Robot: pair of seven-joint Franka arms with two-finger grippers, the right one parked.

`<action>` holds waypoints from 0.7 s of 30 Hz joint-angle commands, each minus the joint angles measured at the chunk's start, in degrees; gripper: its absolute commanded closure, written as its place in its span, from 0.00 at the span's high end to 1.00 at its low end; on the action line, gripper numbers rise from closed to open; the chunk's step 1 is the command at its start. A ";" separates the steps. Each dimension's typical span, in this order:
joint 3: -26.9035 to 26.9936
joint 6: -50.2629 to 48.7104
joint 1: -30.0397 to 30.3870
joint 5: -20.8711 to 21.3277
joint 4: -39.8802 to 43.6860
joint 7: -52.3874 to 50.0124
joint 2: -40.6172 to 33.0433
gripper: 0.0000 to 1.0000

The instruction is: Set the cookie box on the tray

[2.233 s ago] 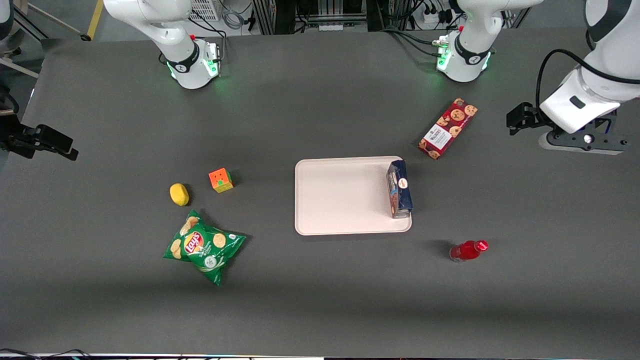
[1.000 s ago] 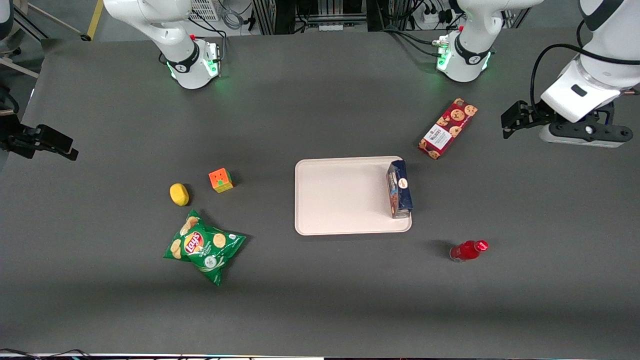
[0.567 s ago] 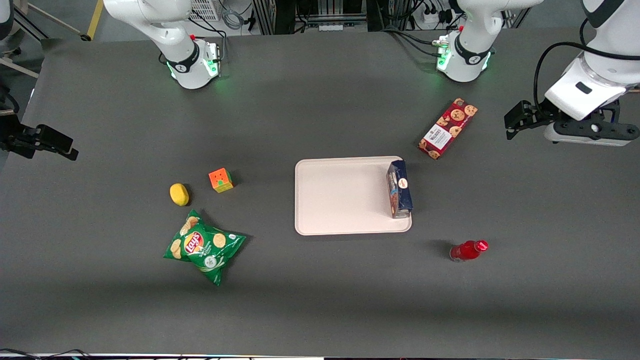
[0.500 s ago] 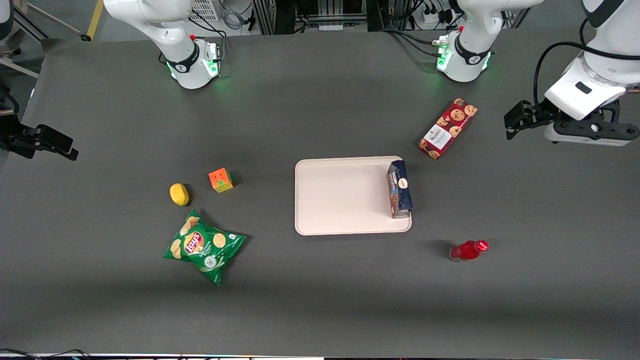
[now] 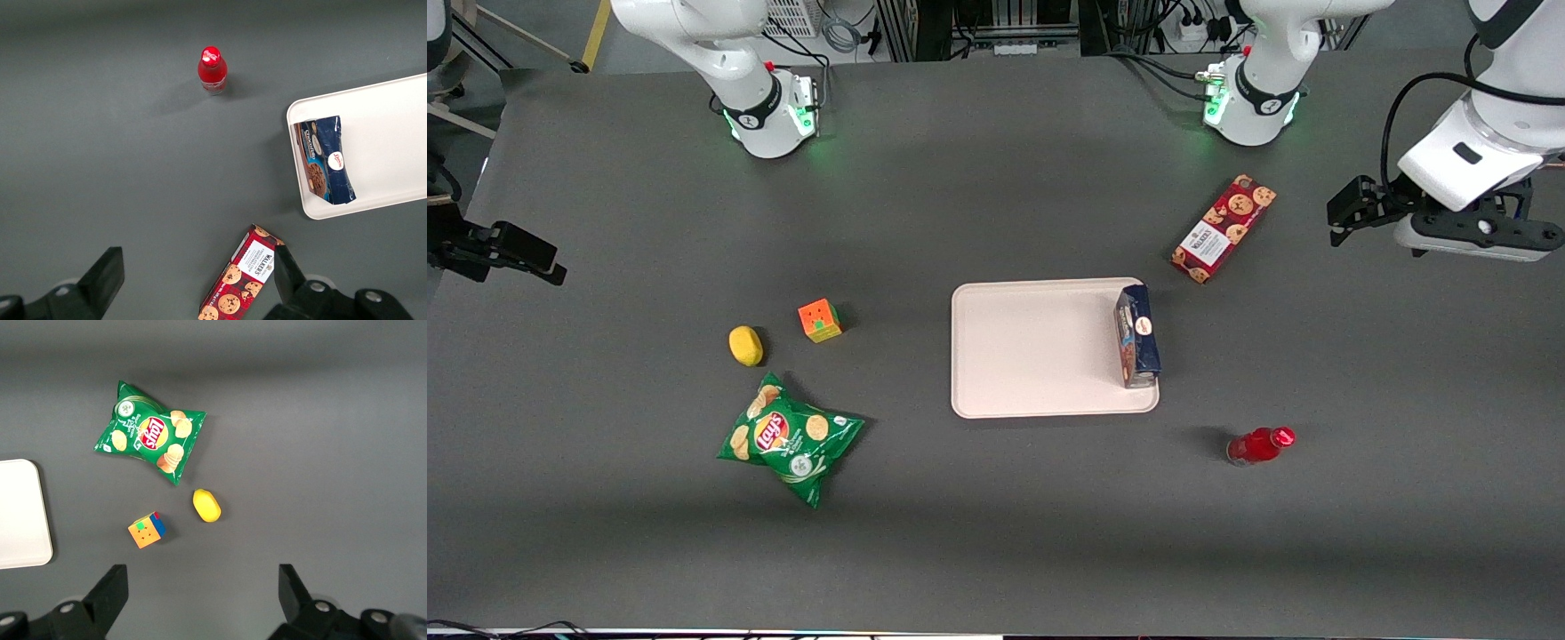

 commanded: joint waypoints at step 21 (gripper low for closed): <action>1.89 5.92 -2.40 0.63 0.63 0.26 5.15 1.00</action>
